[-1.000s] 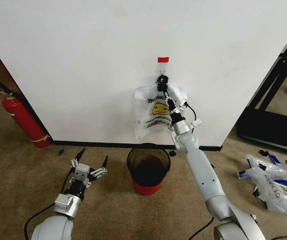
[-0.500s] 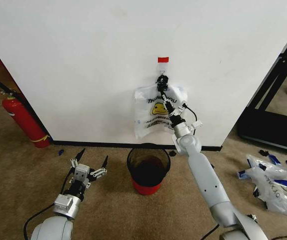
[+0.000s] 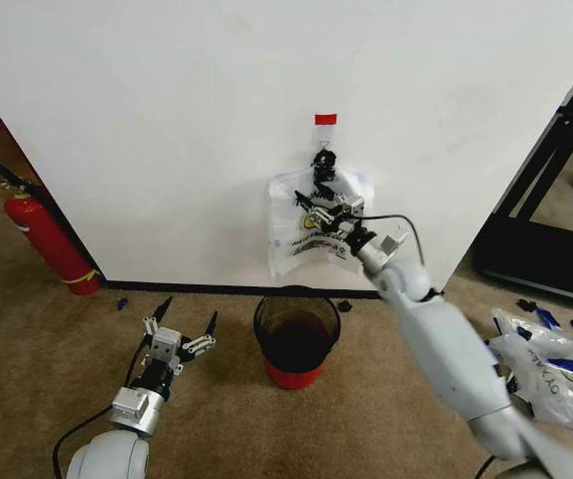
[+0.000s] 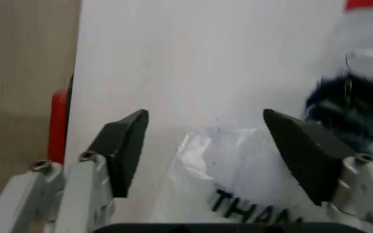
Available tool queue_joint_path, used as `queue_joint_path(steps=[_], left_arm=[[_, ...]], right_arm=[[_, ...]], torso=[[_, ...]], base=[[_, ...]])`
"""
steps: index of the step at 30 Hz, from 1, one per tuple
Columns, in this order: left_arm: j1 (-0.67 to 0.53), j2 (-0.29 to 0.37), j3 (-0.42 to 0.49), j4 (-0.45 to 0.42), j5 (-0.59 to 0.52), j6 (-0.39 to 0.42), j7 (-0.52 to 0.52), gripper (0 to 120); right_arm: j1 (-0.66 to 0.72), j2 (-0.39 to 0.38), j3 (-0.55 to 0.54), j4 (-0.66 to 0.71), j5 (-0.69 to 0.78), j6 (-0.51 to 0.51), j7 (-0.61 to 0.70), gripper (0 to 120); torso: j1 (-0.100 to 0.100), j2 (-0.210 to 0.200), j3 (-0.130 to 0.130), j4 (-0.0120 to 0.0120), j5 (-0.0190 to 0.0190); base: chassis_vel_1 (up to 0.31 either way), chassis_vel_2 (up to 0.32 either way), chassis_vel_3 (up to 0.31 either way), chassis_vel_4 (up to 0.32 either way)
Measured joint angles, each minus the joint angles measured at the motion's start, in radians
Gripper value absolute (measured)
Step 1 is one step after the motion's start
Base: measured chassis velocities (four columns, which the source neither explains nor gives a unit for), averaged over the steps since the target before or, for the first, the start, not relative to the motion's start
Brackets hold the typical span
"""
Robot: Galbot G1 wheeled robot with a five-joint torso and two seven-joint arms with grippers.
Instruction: Pick up the garbage bag from the wall and place it over the trash bin.
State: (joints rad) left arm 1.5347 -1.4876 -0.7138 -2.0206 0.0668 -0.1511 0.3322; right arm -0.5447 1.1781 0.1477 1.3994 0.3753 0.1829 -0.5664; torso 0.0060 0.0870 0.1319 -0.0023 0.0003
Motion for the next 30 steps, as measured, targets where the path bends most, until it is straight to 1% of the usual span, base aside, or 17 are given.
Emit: queue_joint_path(steps=[1, 2, 4, 5, 7, 9, 11, 17, 23, 26, 29, 30], left_arm=[[0.000, 0.002, -0.002, 0.002, -0.001, -0.001, -0.001, 100], [0.000, 0.002, -0.002, 0.002, -0.001, -0.001, -0.001, 100], [-0.002, 0.003, -0.003, 0.005, -0.002, -0.003, -0.002, 100], [-0.003, 0.002, -0.003, 0.008, -0.003, -0.005, -0.003, 100], [-0.005, 0.001, -0.003, 0.012, -0.004, -0.010, -0.003, 100], [-0.006, 0.000, -0.002, 0.014, -0.004, -0.012, -0.004, 100], [-0.009, 0.000, -0.002, 0.018, -0.005, -0.016, -0.005, 100], [-0.009, -0.002, -0.002, 0.020, -0.006, -0.023, -0.006, 100], [-0.008, -0.005, 0.000, 0.020, -0.006, -0.027, -0.006, 100], [-0.007, -0.006, 0.000, 0.020, -0.006, -0.028, -0.007, 100], [-0.001, -0.005, -0.001, 0.017, -0.006, -0.031, -0.007, 100], [-0.001, -0.005, -0.001, 0.017, -0.006, -0.031, -0.007, 100]], right_arm=[[0.017, -0.020, -0.002, 0.009, -0.034, -0.001, -0.020, 77], [0.017, -0.020, -0.002, 0.009, -0.034, -0.001, -0.020, 77], [0.049, -0.055, -0.014, 0.026, -0.065, -0.014, -0.051, 84], [0.069, -0.074, -0.022, 0.033, -0.082, -0.023, -0.068, 90], [0.106, -0.099, -0.025, 0.036, -0.118, -0.031, -0.106, 98], [0.124, -0.109, -0.023, 0.036, -0.136, -0.034, -0.130, 99], [0.166, -0.145, -0.008, 0.049, -0.186, -0.062, -0.204, 100], [0.191, -0.185, 0.014, 0.046, -0.221, -0.086, -0.277, 100], [0.190, -0.174, 0.028, 0.012, -0.251, -0.063, -0.240, 100], [0.183, -0.166, 0.026, -0.001, -0.260, -0.056, -0.218, 91], [0.184, -0.156, 0.020, -0.019, -0.269, -0.041, -0.200, 86], [0.184, -0.156, 0.020, -0.019, -0.269, -0.041, -0.200, 86]], torso=[[0.000, 0.000, 0.000, -0.0001, -0.0001], [0.000, 0.000, 0.000, -0.0001, -0.0001], [0.000, 0.000, 0.000, -0.0001, -0.0001], [0.000, 0.000, 0.000, 0.0000, 0.0000], [0.000, 0.000, 0.000, 0.0000, 0.0000], [0.000, 0.000, 0.000, 0.0000, 0.0000], [0.000, 0.000, 0.000, 0.0001, -0.0001], [0.000, 0.000, 0.000, -0.0001, -0.0003], [0.000, 0.000, 0.000, 0.0000, -0.0002], [0.000, 0.000, 0.000, 0.0000, -0.0003], [0.000, 0.000, 0.000, -0.0001, -0.0003], [0.000, 0.000, 0.000, -0.0001, -0.0003]], base=[[0.000, 0.000, 0.000, 0.000], [0.000, 0.000, 0.000, 0.000], [0.000, 0.000, 0.000, 0.000], [0.000, 0.000, 0.000, 0.000], [0.000, 0.000, 0.000, 0.000], [0.000, 0.000, 0.000, 0.000], [0.000, 0.000, 0.000, 0.000], [0.000, 0.000, 0.000, 0.000], [0.000, 0.000, 0.000, 0.000], [0.000, 0.000, 0.000, 0.000], [0.000, 0.000, 0.000, 0.000], [0.000, 0.000, 0.000, 0.000]])
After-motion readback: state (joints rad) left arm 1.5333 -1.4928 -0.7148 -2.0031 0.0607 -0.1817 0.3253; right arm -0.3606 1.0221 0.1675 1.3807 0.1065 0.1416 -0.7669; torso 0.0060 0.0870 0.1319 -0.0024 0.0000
